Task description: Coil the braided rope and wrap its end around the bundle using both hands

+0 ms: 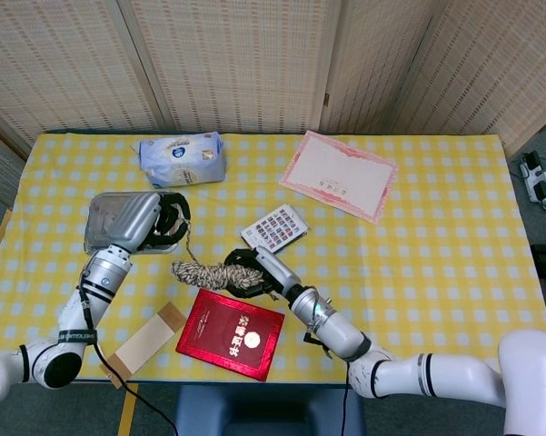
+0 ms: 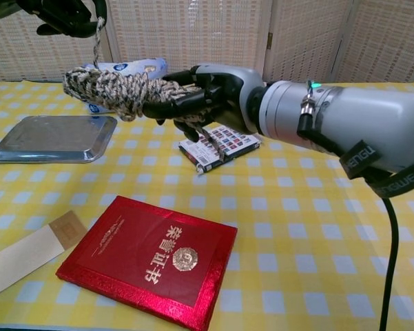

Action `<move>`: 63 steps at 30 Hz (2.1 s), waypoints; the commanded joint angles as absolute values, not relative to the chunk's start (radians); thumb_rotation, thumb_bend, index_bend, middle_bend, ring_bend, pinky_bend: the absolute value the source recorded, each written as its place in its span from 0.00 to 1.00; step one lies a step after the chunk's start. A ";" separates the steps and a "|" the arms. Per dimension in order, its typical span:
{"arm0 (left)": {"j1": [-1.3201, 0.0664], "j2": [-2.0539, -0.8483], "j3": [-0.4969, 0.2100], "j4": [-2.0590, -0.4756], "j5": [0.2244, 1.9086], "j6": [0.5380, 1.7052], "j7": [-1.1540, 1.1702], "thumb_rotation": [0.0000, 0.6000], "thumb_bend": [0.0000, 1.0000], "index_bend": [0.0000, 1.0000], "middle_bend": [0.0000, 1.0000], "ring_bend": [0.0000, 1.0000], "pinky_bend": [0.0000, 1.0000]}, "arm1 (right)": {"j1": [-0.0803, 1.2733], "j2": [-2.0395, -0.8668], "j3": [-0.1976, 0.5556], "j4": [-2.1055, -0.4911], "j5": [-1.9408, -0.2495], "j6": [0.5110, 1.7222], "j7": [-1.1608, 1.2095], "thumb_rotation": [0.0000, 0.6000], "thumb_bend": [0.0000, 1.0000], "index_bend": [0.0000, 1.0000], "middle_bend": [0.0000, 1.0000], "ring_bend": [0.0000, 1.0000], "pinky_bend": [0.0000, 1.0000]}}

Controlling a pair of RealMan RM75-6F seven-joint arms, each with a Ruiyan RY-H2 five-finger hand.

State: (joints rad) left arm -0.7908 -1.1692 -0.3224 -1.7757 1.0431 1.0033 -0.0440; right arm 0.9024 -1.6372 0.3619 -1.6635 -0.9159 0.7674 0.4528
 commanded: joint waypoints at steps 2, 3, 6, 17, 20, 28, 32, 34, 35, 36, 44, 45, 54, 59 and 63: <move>-0.779 -1.159 -0.317 -1.801 1.072 1.017 -0.040 1.00 0.58 0.69 0.92 0.81 0.88 | 0.922 -1.673 0.387 -1.645 -0.831 0.814 0.384 1.00 0.72 0.88 0.68 0.74 0.73; -0.777 -1.156 -0.315 -1.808 1.081 1.019 -0.039 1.00 0.58 0.69 0.92 0.81 0.88 | 0.927 -1.681 0.392 -1.640 -0.814 0.819 0.372 1.00 0.72 0.88 0.68 0.74 0.73; -0.773 -1.151 -0.312 -1.829 1.105 1.026 -0.037 1.00 0.58 0.69 0.92 0.81 0.88 | 0.940 -1.698 0.401 -1.626 -0.784 0.823 0.340 1.00 0.72 0.88 0.68 0.74 0.73; -0.797 -1.173 -0.304 -1.861 1.120 1.020 0.035 1.00 0.58 0.69 0.92 0.81 0.87 | 0.979 -1.753 0.409 -1.607 -0.728 0.861 0.217 1.00 0.72 0.88 0.67 0.74 0.73; -0.802 -1.185 -0.302 -1.874 1.126 1.020 0.044 1.00 0.58 0.69 0.92 0.81 0.88 | 0.992 -1.781 0.422 -1.587 -0.689 0.880 0.189 1.00 0.72 0.88 0.68 0.74 0.73; -0.801 -1.188 -0.291 -1.906 1.143 1.012 0.035 1.00 0.58 0.68 0.92 0.81 0.87 | 0.992 -1.847 0.483 -1.542 -0.637 0.973 0.166 1.00 0.72 0.89 0.68 0.75 0.74; -0.790 -1.177 -0.276 -1.913 1.154 0.998 0.011 1.00 0.58 0.68 0.92 0.81 0.88 | 0.980 -1.876 0.512 -1.525 -0.643 1.011 0.179 1.00 0.72 0.89 0.68 0.75 0.74; -0.783 -1.171 -0.267 -1.911 1.160 0.993 0.002 1.00 0.58 0.69 0.92 0.81 0.88 | 0.974 -1.891 0.523 -1.513 -0.651 1.024 0.187 1.00 0.72 0.89 0.68 0.75 0.74; -0.779 -1.168 -0.262 -1.909 1.163 0.991 -0.004 1.00 0.58 0.69 0.92 0.81 0.88 | 0.969 -1.897 0.529 -1.510 -0.656 1.032 0.193 1.00 0.72 0.89 0.68 0.75 0.74; -0.775 -1.166 -0.258 -1.907 1.165 0.990 -0.009 1.00 0.58 0.69 0.92 0.81 0.87 | 0.966 -1.902 0.533 -1.508 -0.660 1.036 0.197 1.00 0.72 0.89 0.68 0.75 0.74; -0.752 -1.158 -0.235 -1.871 1.167 0.975 -0.044 1.00 0.58 0.69 0.92 0.81 0.88 | 0.940 -1.927 0.560 -1.496 -0.714 1.055 0.232 1.00 0.72 0.89 0.68 0.75 0.74; -0.750 -1.158 -0.233 -1.865 1.165 0.972 -0.048 1.00 0.58 0.69 0.92 0.81 0.88 | 0.937 -1.930 0.561 -1.494 -0.723 1.057 0.234 1.00 0.72 0.89 0.68 0.75 0.74; -0.744 -1.168 -0.227 -1.829 1.155 0.967 -0.045 1.00 0.58 0.67 0.92 0.80 0.87 | 0.915 -1.933 0.564 -1.502 -0.768 1.053 0.238 1.00 0.72 0.89 0.68 0.75 0.74; -0.740 -1.158 -0.224 -1.837 1.124 0.980 0.013 1.00 0.40 0.38 0.86 0.74 0.87 | 0.903 -1.925 0.569 -1.512 -0.788 1.047 0.243 1.00 0.72 0.89 0.68 0.75 0.74; -0.736 -1.144 -0.224 -1.852 1.095 0.983 0.037 1.00 0.32 0.17 0.70 0.61 0.87 | 0.892 -1.916 0.569 -1.523 -0.805 1.046 0.242 1.00 0.72 0.89 0.68 0.75 0.74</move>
